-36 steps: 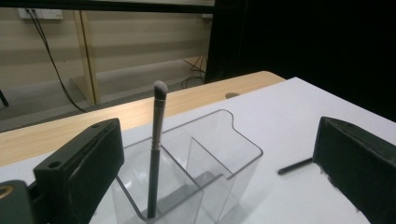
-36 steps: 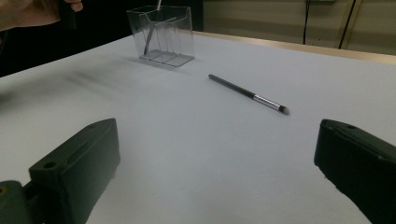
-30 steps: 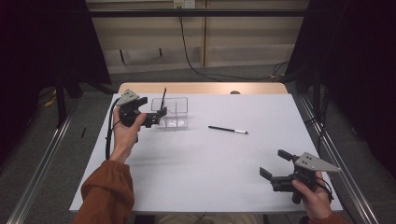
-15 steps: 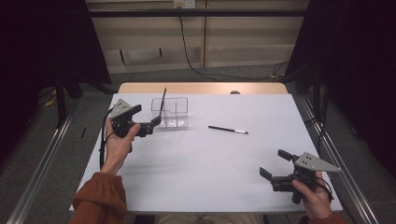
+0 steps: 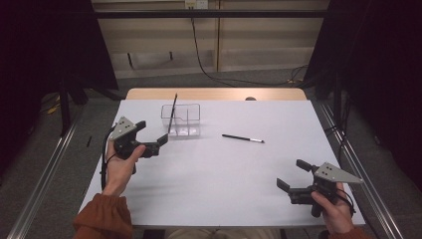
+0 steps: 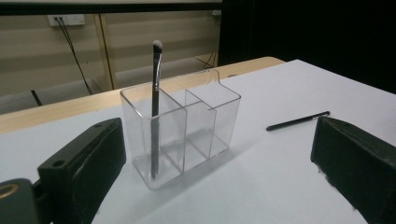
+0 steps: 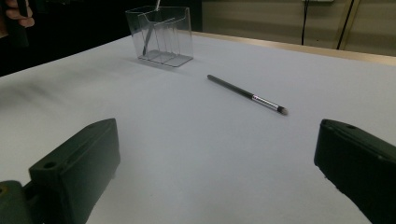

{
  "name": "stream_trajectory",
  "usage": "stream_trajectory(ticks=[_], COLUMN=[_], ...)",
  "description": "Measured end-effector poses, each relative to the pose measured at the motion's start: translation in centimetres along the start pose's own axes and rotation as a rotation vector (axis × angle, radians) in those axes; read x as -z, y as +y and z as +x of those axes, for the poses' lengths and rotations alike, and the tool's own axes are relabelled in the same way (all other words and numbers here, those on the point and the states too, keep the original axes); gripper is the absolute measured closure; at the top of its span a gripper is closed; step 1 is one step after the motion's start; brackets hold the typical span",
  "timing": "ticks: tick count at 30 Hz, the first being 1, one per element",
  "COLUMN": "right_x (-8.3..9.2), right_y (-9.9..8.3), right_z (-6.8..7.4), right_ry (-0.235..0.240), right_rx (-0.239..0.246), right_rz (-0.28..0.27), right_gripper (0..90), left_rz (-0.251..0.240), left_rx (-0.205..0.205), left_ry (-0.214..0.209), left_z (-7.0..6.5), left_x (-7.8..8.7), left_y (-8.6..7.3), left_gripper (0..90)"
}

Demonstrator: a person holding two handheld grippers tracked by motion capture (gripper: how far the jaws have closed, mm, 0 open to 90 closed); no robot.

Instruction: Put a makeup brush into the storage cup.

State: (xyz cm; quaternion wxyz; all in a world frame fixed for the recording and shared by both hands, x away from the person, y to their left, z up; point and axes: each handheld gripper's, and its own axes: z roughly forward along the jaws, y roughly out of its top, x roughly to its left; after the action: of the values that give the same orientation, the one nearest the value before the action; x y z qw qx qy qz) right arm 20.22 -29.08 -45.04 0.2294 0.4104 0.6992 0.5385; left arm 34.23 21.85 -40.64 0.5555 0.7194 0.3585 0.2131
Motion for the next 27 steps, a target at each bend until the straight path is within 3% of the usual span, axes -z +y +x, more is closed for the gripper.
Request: stream_trajectory(ticks=[1, 8, 11, 21, 27], right_x=[0.0, 0.0, 0.0, -0.1, -0.1], right_y=[0.0, 0.0, 0.0, 0.0, 0.0], right_z=[0.0, 0.0, 0.0, 0.0, 0.1], right_ry=[0.001, 0.000, 0.001, -0.008, -0.009], right_rx=[0.000, 0.002, 0.003, 0.010, -0.002], right_rz=[0.002, 0.002, -0.002, -0.011, -0.012], right_gripper=[0.0, 0.0, 0.0, 0.0, 0.0], left_rz=[-0.004, 0.002, 0.000, -0.011, -0.028], left_rx=[0.011, -0.014, -0.041, -0.005, -0.021], left_ry=[0.000, -0.020, -0.018, -0.013, -0.006], left_z=[-0.1, -0.9, -1.4, -1.2, -1.5], left_x=[0.2, 1.4, 2.0, 3.9, 5.1], left_y=[-0.1, -0.4, -0.6, -1.9, -2.8], left_gripper=[3.2, 2.8, 2.8, 3.2, 3.2])
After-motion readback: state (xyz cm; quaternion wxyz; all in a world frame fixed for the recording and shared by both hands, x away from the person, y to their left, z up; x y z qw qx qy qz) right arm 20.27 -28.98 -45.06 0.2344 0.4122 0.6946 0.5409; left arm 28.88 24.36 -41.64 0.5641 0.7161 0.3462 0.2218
